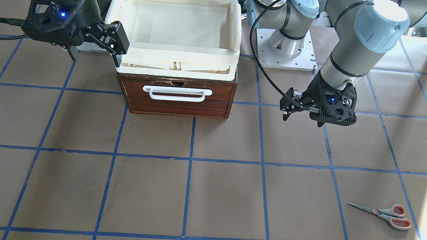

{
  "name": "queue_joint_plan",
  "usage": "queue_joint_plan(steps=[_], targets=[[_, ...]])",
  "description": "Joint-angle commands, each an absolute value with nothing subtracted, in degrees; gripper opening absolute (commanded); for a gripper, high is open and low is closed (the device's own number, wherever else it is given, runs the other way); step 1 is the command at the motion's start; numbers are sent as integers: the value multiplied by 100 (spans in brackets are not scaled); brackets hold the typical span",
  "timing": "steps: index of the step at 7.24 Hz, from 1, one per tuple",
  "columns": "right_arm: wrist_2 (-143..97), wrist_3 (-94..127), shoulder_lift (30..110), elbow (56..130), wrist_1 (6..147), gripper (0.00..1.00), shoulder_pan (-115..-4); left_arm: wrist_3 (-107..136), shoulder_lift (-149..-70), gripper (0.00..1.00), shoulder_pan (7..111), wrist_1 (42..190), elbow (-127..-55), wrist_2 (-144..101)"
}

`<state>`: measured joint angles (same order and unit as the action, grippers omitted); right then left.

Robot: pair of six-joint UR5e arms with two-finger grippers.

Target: Place scissors in drawer with both arms

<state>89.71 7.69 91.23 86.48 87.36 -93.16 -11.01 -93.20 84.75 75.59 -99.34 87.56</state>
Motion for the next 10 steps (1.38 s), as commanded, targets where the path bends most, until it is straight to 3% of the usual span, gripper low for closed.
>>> queue_joint_plan(steps=[1, 5, 10], targets=[[8974, 765, 9123, 8648, 8736, 100, -9316, -1134, -9316, 100, 8473, 7550, -9932, 8771], [8956, 512, 9115, 8622, 8789, 100, -9369, -994, -9290, 100, 8490, 7550, -9932, 8745], [8965, -202, 8622, 8569, 8930, 100, -10503, -1011, -9272, 100, 8499, 7541, -9932, 8710]])
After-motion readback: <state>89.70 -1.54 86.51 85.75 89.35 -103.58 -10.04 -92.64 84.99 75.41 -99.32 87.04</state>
